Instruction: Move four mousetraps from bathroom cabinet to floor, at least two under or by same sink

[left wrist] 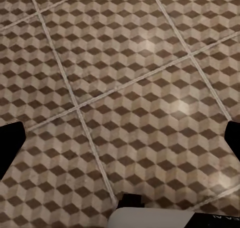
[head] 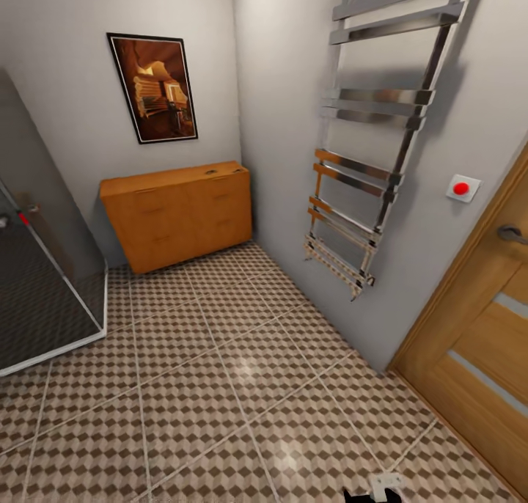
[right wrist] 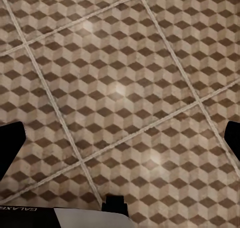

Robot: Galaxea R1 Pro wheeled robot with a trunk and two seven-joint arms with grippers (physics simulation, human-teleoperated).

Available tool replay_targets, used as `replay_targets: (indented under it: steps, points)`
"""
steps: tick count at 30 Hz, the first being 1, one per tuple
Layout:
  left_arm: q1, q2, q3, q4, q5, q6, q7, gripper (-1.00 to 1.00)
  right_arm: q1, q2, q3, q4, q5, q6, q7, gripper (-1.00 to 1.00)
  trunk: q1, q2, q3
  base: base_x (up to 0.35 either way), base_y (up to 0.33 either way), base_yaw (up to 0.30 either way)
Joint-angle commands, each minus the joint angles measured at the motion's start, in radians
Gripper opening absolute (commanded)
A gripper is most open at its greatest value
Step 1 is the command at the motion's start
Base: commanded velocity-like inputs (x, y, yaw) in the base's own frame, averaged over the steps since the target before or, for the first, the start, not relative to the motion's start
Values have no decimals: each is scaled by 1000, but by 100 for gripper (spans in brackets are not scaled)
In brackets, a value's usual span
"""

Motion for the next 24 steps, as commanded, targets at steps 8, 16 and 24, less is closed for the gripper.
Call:
replay_targets:
  steps: [8,16,24]
  points:
    - [-2,-1,-9,5,8,-6,2,100,-1,0,9,1,-10,-3,1,100,0,-2,-2,0,0,286]
    - [-2,-1,-9,5,8,-6,2,100,-1,0,9,0,-10,-3,1,100,0,-2,-2,0,0,286]
    - [-2,-1,-9,5,7,-6,2,100,-1,0,9,1,-10,-3,1,100,0,-2,-2,63,0,285]
